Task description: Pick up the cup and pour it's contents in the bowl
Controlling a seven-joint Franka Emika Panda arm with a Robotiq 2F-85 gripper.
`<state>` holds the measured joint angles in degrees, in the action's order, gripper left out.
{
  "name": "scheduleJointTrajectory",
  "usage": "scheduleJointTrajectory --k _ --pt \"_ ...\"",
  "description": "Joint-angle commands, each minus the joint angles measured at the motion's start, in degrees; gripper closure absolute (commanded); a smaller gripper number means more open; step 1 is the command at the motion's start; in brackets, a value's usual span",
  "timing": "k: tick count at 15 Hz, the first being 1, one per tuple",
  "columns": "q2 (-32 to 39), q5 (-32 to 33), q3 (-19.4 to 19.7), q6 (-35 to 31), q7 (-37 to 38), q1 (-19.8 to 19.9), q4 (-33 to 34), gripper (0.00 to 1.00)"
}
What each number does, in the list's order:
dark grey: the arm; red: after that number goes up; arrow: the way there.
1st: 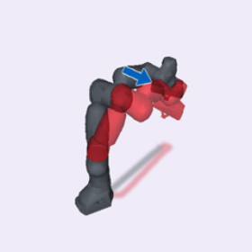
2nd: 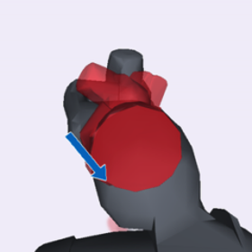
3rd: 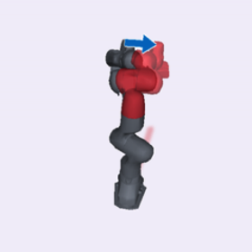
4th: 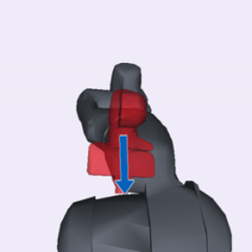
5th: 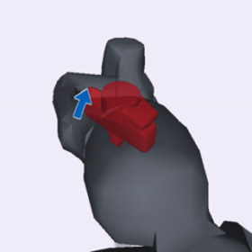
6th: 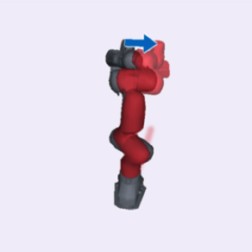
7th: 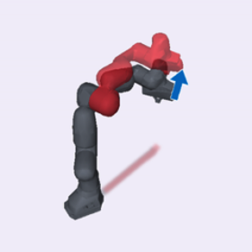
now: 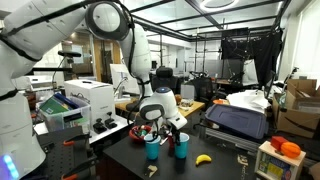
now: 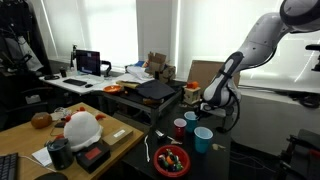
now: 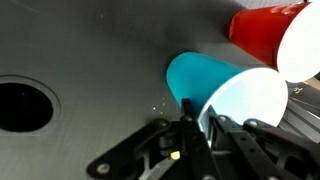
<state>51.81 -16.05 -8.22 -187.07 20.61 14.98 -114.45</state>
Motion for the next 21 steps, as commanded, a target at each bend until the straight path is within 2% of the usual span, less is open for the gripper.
scheduleJointTrajectory --k 1,4,8,12,15,16,18,19,21 --pt "-0.85 -2.61 1.44 2.87 0.38 -1.7 0.18 0.53" --pt "-2.91 -5.73 7.61 2.57 2.26 -8.13 -1.42 0.31" --pt "-5.89 -7.26 19.05 2.53 3.1 -21.06 -1.76 0.02" --pt "-8.31 -6.4 27.66 1.37 2.66 -31.2 -1.42 0.0" --pt "-9.17 -4.43 36.88 3.74 1.38 -40.52 -0.36 0.0" --pt "-9.64 -2.75 38.29 4.85 -0.23 -41.71 0.56 0.0" --pt "-11.0 1.58 38.5 6.43 -3.88 -41.91 2.69 0.0" --pt "-11.68 4.13 37.77 7.42 -5.45 -41.02 4.0 0.0" --pt "-13.89 9.06 33.94 8.65 -9.5 -37.27 5.44 0.0"
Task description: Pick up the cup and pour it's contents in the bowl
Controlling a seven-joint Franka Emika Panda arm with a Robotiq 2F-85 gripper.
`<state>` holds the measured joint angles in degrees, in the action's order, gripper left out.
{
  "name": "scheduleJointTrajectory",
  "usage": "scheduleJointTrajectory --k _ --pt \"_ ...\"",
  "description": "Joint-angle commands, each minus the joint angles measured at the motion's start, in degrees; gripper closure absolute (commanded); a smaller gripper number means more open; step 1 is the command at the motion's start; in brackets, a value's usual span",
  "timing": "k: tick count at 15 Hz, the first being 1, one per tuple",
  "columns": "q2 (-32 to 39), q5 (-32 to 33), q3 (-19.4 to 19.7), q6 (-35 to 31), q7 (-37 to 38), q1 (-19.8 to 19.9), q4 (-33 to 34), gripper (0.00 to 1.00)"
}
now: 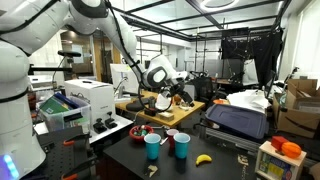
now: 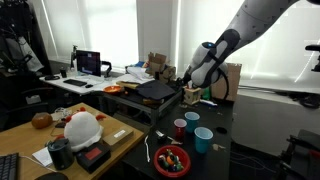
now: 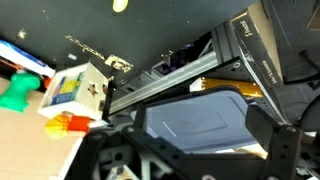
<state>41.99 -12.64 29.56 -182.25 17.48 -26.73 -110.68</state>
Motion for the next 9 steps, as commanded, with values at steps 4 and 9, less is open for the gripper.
scheduleJointTrajectory --k 4,9 --pt "-8.43 13.53 -15.39 8.33 -15.37 14.89 2.99 0.0" --pt "-10.38 15.57 -30.86 15.51 -27.53 28.91 3.46 0.0"
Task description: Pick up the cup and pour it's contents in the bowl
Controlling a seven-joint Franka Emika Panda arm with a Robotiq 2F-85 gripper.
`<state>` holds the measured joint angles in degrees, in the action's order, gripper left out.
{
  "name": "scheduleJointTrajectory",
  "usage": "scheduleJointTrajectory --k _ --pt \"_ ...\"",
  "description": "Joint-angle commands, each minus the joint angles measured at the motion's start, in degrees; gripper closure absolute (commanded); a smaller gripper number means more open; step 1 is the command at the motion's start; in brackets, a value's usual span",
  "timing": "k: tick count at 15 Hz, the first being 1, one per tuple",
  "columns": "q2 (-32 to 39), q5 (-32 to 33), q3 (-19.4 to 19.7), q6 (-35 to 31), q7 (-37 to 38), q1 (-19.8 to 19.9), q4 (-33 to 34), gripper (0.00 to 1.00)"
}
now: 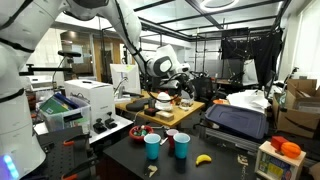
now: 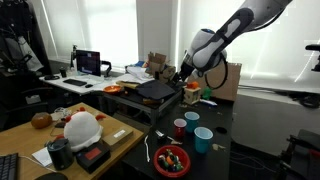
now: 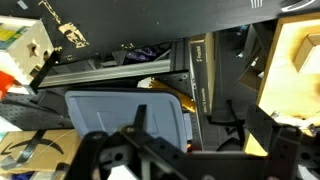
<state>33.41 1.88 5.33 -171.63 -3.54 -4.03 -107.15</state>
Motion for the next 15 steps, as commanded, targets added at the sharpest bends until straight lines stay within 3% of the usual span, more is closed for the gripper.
scheduleJointTrajectory --k 1,2,3,15 --pt "-1.58 1.13 -7.93 6.58 -8.41 7.54 0.31 0.0" --pt "-1.1 1.36 -8.84 9.09 -10.27 8.45 0.97 0.0" --pt "-0.56 0.85 -6.91 4.99 -6.51 6.47 0.23 0.0" --pt "-0.56 0.81 -8.26 7.06 -9.09 7.78 0.31 0.0"
